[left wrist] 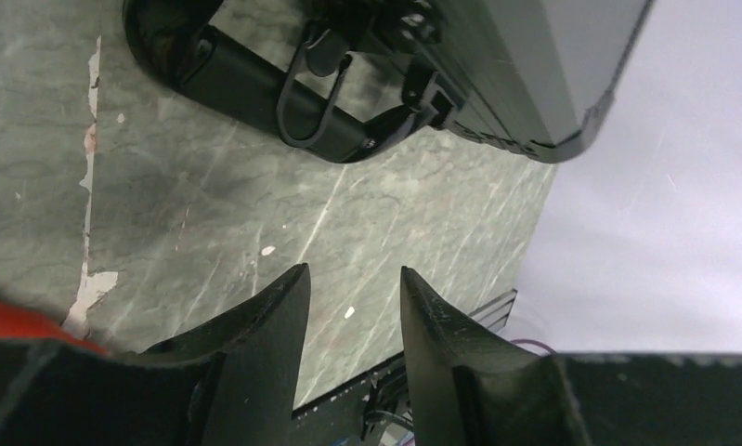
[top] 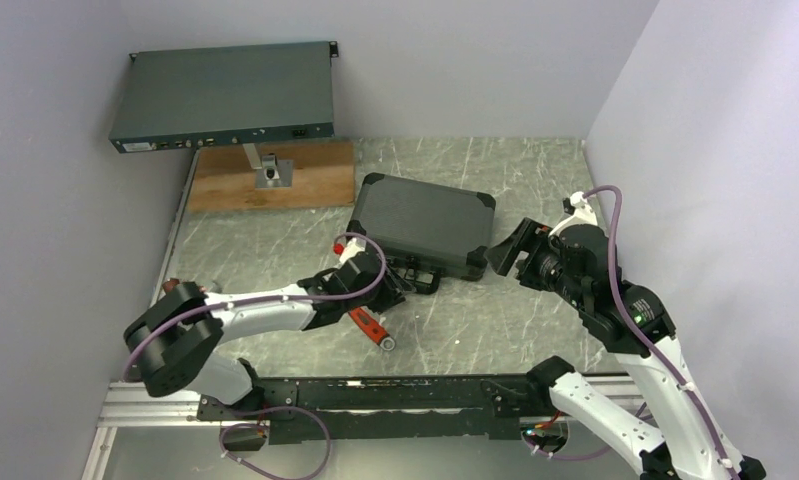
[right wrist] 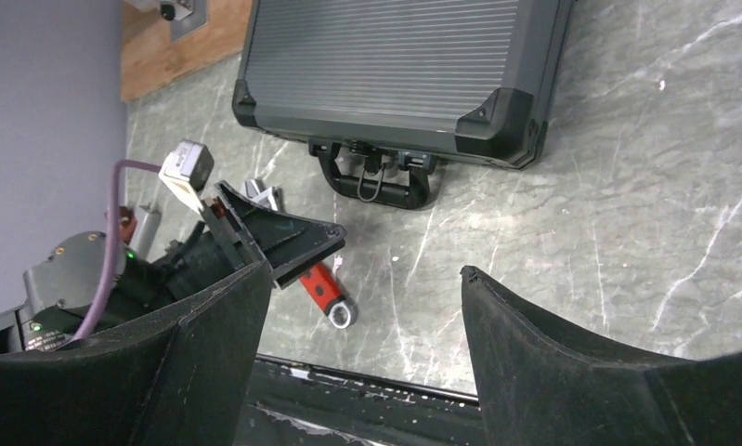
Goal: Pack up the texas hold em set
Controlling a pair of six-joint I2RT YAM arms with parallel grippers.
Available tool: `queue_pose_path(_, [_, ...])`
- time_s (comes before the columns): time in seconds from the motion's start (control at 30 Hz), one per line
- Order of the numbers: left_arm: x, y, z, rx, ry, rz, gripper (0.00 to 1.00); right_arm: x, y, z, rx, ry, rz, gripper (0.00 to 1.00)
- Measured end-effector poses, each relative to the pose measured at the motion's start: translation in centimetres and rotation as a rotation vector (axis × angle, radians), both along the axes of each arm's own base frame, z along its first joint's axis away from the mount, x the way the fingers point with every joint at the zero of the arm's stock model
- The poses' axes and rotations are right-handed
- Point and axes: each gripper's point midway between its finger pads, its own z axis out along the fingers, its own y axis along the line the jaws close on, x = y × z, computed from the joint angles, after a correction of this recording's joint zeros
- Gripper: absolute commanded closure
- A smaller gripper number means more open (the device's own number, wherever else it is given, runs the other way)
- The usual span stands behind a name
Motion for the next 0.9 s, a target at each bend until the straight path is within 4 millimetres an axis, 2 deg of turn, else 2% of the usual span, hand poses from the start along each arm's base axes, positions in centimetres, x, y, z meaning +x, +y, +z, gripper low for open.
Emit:
queue_pose_path(0.17, [0.5,-0.9,-2.3,0.044,0.038,0.035,0.58,0.2,-0.4,-0.1,-0.025,0.001,-0.011,0.22])
queue_pose_path(0.3, [1.3,-1.4,-1.9,0.042,0.023,0.059,0.60,0.5,-0.3,-0.3,-0.043,0.008,-0.011,0.22])
queue_pose_path(0.43, [1.8,-0.8,-2.1,0.052,0.012,0.098,0.61,0.8,-0.2,-0.7,-0.054,0.023,-0.010,0.22])
queue_pose_path(0.67, [1.8,1.4,-3.4,0.087,0.018,0.177,0.60,0.9,-0.3,-0.8,-0.060,0.023,-0.019,0.22])
queue_pose_path(0.9, [2.4,1.5,-3.3,0.048,-0.006,0.217,0.60,1.0,-0.3,-0.8,-0.060,0.023,-0.021,0.22])
